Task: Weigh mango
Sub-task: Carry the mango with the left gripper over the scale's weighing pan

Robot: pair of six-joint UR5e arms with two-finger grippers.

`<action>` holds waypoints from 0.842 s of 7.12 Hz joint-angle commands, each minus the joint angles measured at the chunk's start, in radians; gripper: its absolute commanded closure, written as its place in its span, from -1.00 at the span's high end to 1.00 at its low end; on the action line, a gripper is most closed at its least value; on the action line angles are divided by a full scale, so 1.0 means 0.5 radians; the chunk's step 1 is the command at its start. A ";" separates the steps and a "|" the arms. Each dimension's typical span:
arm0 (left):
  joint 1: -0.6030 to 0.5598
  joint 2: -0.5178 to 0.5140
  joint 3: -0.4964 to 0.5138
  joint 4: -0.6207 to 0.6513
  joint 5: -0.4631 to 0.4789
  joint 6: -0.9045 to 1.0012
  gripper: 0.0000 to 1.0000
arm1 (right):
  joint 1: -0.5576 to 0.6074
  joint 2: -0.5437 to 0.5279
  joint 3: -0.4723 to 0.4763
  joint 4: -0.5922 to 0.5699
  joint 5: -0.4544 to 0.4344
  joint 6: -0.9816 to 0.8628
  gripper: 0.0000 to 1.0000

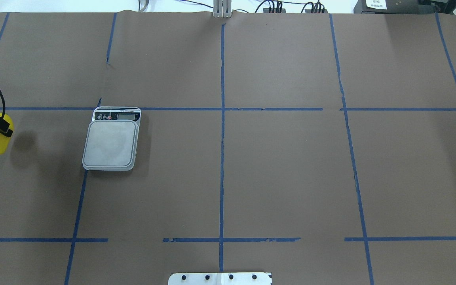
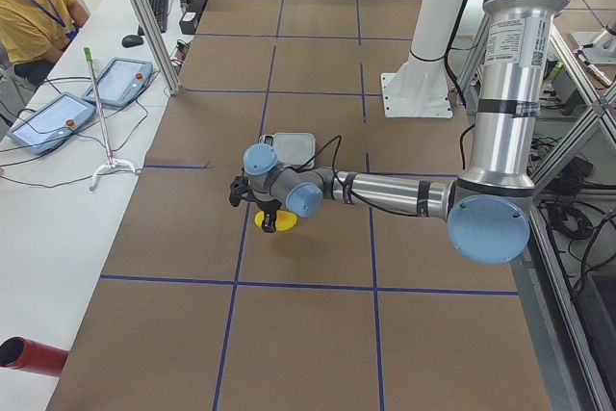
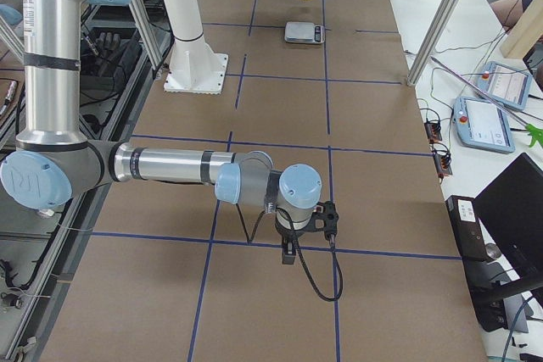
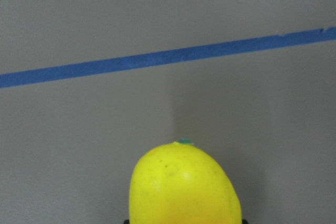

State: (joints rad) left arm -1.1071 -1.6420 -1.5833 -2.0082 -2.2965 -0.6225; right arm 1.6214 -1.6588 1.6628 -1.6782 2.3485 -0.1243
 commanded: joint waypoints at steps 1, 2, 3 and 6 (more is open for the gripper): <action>0.130 -0.121 -0.241 0.031 0.003 -0.559 -1.00 | 0.000 -0.002 0.000 0.000 0.000 0.000 1.00; 0.274 -0.225 -0.242 0.034 0.012 -0.790 -1.00 | 0.000 0.001 0.000 0.000 0.000 0.000 1.00; 0.397 -0.363 -0.218 0.077 0.012 -0.980 -1.00 | 0.000 0.001 0.000 0.000 0.000 0.003 1.00; 0.573 -0.523 -0.208 0.286 0.125 -1.037 -1.00 | 0.000 0.001 0.000 0.000 0.000 0.000 1.00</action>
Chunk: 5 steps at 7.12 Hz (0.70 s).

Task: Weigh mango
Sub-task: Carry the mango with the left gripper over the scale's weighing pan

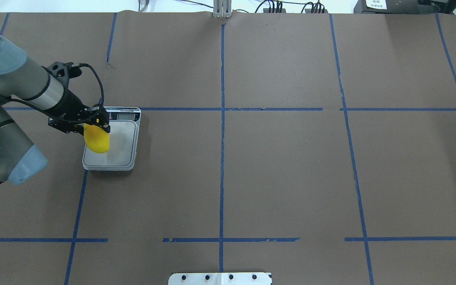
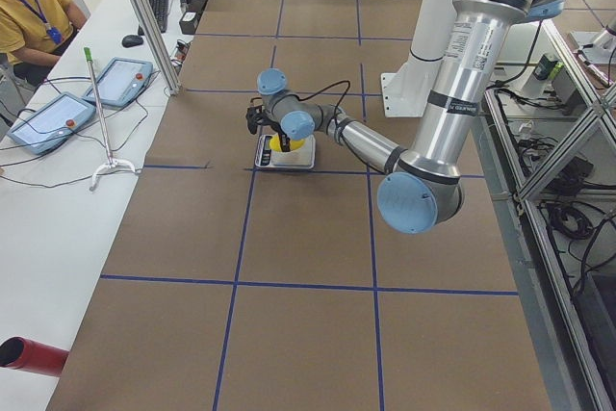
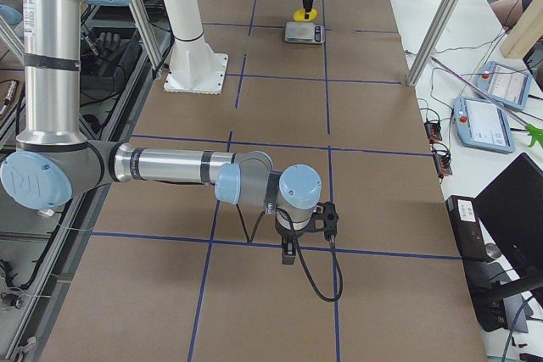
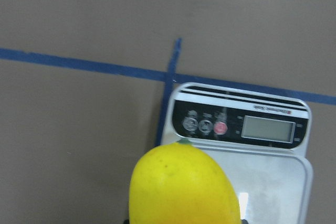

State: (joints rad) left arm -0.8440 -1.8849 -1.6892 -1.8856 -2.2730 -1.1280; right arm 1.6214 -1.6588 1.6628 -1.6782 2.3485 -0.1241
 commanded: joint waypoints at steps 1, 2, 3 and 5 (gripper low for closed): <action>0.047 -0.037 -0.003 0.041 0.100 -0.024 -1.00 | 0.000 0.001 0.000 0.000 0.000 0.000 1.00; 0.050 -0.037 0.000 0.041 0.103 -0.011 -1.00 | 0.000 -0.002 0.000 0.000 0.000 0.000 1.00; 0.056 -0.041 0.010 0.038 0.113 -0.002 -1.00 | 0.000 -0.002 0.000 0.000 0.000 0.000 1.00; 0.114 -0.050 0.046 0.037 0.223 -0.002 -0.90 | 0.000 -0.002 0.000 0.000 0.000 0.000 1.00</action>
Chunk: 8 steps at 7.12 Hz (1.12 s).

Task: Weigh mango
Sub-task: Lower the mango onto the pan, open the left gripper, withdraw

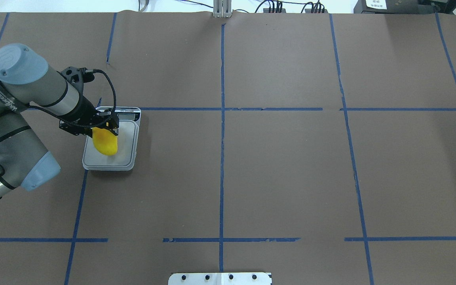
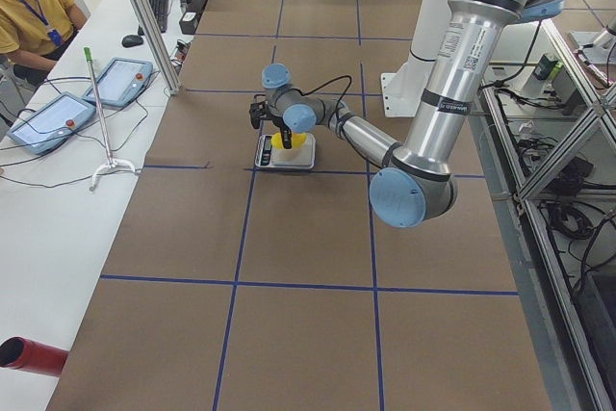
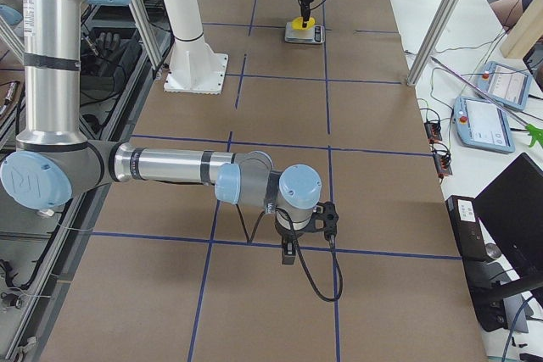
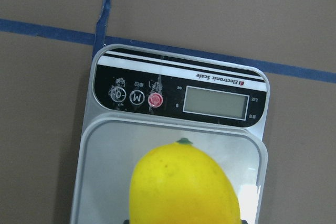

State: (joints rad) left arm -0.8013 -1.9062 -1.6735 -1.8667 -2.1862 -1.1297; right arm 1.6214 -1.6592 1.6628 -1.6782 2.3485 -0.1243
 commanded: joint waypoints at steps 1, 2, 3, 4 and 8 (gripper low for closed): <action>0.029 -0.007 0.018 0.000 0.050 0.004 -0.22 | 0.000 -0.001 0.000 0.000 0.000 0.000 1.00; 0.029 -0.010 0.006 0.000 0.050 0.005 0.81 | 0.000 0.002 0.000 0.000 0.000 0.000 1.00; 0.011 -0.001 -0.015 0.006 0.047 0.005 1.00 | 0.000 0.002 0.000 0.000 0.000 0.000 1.00; -0.023 0.002 -0.021 0.012 0.044 0.005 1.00 | 0.000 -0.001 0.000 0.000 0.000 0.000 1.00; -0.739 0.362 -0.347 0.509 -0.127 1.142 1.00 | 0.000 0.002 0.000 0.000 0.000 0.000 1.00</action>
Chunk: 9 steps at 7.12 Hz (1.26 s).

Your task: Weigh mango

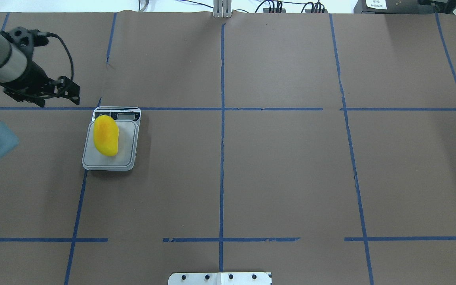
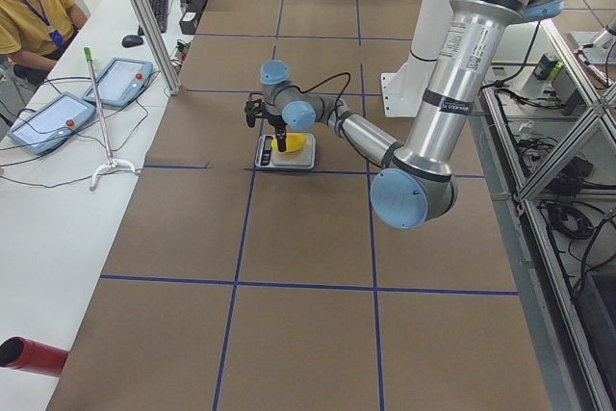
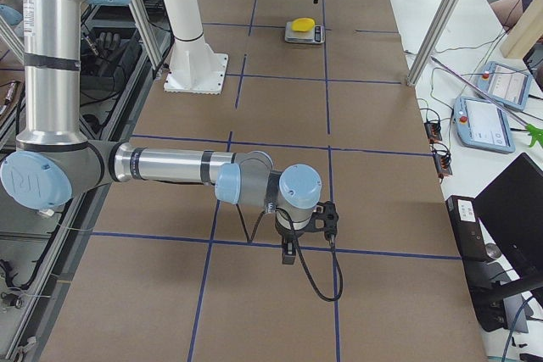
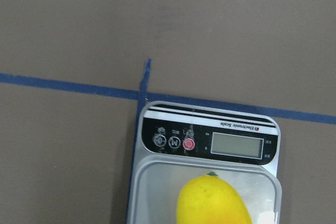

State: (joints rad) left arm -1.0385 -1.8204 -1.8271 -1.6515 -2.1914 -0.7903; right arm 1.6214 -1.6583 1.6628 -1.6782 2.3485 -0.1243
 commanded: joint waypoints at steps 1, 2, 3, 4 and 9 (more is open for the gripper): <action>-0.549 0.368 0.018 0.076 -0.370 0.907 1.00 | 0.000 0.000 0.000 0.000 0.000 0.000 1.00; -0.847 0.510 0.122 0.094 -0.430 1.370 1.00 | 0.000 -0.003 0.000 0.000 0.000 0.000 1.00; -1.099 0.548 0.299 0.094 -0.440 1.585 1.00 | 0.000 -0.003 0.000 0.000 0.000 0.000 1.00; -1.217 0.533 0.422 0.139 -0.440 1.663 1.00 | 0.000 0.000 0.000 0.000 0.000 0.000 1.00; -1.206 0.610 0.415 0.155 -0.440 1.706 1.00 | 0.000 -0.003 0.000 0.000 0.000 0.000 1.00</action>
State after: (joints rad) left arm -1.6415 -1.5184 -1.6169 -1.5723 -2.4114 0.0618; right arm 1.6214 -1.6597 1.6628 -1.6782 2.3485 -0.1242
